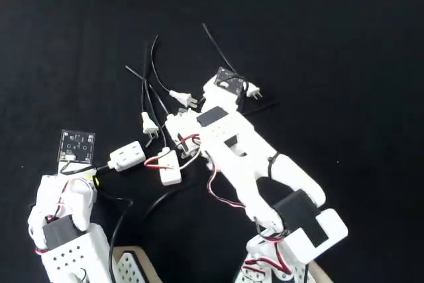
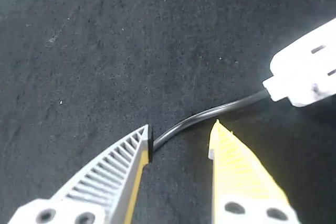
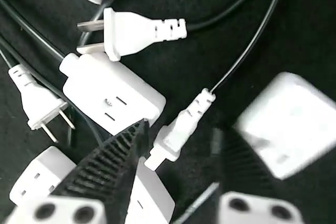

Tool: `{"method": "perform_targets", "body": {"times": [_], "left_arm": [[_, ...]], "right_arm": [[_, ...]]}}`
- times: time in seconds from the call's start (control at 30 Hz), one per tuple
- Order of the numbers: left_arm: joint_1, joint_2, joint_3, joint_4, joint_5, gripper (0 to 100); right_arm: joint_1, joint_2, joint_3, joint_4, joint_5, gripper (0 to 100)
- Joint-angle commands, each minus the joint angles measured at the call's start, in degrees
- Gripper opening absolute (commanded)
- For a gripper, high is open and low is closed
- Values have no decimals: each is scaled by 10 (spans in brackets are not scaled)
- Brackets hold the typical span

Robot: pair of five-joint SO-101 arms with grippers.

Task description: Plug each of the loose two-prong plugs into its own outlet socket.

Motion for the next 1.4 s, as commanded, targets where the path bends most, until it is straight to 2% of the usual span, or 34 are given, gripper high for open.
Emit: {"method": "perform_targets", "body": {"times": [0.0, 0.2, 0.4, 0.57, 0.87, 1.13, 1.37], "left_arm": [[4, -2, 9, 2, -4, 188], [4, -2, 9, 2, -4, 188], [4, -2, 9, 2, -4, 188], [4, -2, 9, 2, -4, 188], [4, -2, 9, 2, -4, 188], [4, -2, 9, 2, -4, 188], [4, -1, 9, 2, -4, 188]], "right_arm": [[11, 1, -1, 0, -5, 273], [8, 1, -1, -9, -5, 211], [9, 28, 25, -62, 0, 65], [9, 80, 11, -39, 28, 71], [-10, 156, -71, 127, 150, 70], [-31, 245, -160, 188, 156, 74], [-37, 260, -182, 214, 158, 85]]}}
